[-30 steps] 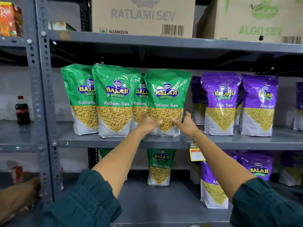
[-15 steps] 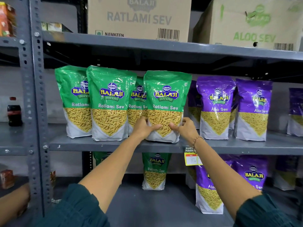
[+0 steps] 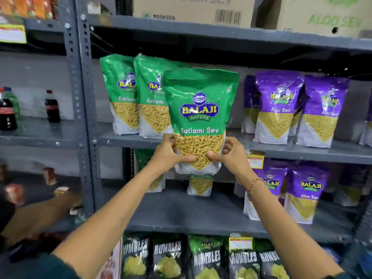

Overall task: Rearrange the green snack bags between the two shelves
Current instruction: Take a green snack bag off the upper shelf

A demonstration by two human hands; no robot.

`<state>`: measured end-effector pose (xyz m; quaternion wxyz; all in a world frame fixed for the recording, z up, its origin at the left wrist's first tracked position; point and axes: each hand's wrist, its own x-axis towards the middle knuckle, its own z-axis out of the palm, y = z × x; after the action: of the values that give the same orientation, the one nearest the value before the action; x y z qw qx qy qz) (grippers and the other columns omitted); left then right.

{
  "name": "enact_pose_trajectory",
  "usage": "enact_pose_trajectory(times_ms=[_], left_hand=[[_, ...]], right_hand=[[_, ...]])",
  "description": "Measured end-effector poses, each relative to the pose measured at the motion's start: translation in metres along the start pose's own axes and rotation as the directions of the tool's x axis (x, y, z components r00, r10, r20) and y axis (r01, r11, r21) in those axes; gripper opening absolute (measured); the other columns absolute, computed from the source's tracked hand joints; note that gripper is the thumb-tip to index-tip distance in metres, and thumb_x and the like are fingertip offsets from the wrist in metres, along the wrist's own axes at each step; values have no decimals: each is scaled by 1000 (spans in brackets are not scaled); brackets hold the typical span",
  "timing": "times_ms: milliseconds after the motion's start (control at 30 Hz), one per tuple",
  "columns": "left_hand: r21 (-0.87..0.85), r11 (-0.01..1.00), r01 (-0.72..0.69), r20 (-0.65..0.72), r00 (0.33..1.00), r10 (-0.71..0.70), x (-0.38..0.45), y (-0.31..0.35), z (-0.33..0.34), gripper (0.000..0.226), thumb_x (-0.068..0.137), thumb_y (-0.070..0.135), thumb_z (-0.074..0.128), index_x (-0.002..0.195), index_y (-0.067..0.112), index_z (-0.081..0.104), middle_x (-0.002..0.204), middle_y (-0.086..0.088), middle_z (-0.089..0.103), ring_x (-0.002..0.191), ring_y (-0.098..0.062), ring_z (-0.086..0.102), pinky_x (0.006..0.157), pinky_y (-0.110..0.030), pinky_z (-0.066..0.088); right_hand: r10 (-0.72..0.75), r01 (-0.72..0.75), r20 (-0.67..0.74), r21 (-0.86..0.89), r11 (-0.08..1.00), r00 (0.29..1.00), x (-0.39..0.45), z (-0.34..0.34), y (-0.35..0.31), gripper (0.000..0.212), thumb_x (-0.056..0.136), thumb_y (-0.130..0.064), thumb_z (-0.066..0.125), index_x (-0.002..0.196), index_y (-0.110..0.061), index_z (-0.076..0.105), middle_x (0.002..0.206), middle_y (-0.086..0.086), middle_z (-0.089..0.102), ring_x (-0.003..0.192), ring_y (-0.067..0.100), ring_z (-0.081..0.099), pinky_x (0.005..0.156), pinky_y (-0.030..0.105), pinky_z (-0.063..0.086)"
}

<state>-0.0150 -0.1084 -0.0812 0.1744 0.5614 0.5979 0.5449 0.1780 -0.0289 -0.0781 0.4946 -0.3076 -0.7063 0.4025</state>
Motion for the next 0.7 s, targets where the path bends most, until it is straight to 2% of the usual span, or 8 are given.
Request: enact_pose_trajectory(times_ms=[67,167,267,333,433,533,700], left_hand=[[80,997,5,-33,999,-3,-20,-20,-10,88,43,42,90,118,20,49,113,6,63,107,-13,61,99,-34,47],[146,988,57,-67,997,-47,-44,-56,-26,79,39,44,90,108,22,60,104,6,70,98,-12,66,93,-32,52],[193,976,103,-74,993,-91,-59,-92,-36,78,41,36,92,111,21,60,108,2,71,99,-12,67,91,-31,53],[224,963,148,-83,988,-133,-63,-116,-40,79,42,31,93,113,20,59,110,0,71,99,-13,67,91,-32,54],[288,928,235,-92,972,-217,-59,-154,-45,81,43,30,93,115,16,58,110,-1,71,97,-13,67,89,-26,52],[347,887,305,-102,952,-288,-46,-187,-50,78,46,29,92,115,10,60,112,-6,71,90,-11,63,82,-20,46],[361,839,406,-133,913,-385,-14,-237,-55,73,48,24,92,113,8,62,113,-10,71,90,-10,58,78,-17,41]], right_hand=[[15,-15,47,-1,1000,999,-13,19,14,57,48,-27,89,94,-23,54,102,6,69,99,20,65,87,36,54],[72,-75,127,15,997,989,-25,51,45,79,35,-40,88,102,-20,52,109,8,67,103,21,64,92,39,52],[139,-152,225,42,987,964,-30,85,82,70,48,-14,88,108,-11,52,104,6,66,99,23,64,90,39,53],[166,-185,264,47,982,950,-31,106,108,62,54,-3,84,108,-10,53,98,1,67,95,20,65,84,34,54],[226,-259,327,59,964,917,-23,140,144,55,55,0,83,99,-15,53,93,-4,66,93,19,65,78,27,57],[295,-335,370,48,941,881,-5,170,178,58,52,2,84,100,-12,53,94,-1,66,97,24,64,84,37,55],[359,-397,400,12,918,843,27,211,222,65,51,2,84,107,-4,52,101,8,65,97,24,64,87,38,54]])
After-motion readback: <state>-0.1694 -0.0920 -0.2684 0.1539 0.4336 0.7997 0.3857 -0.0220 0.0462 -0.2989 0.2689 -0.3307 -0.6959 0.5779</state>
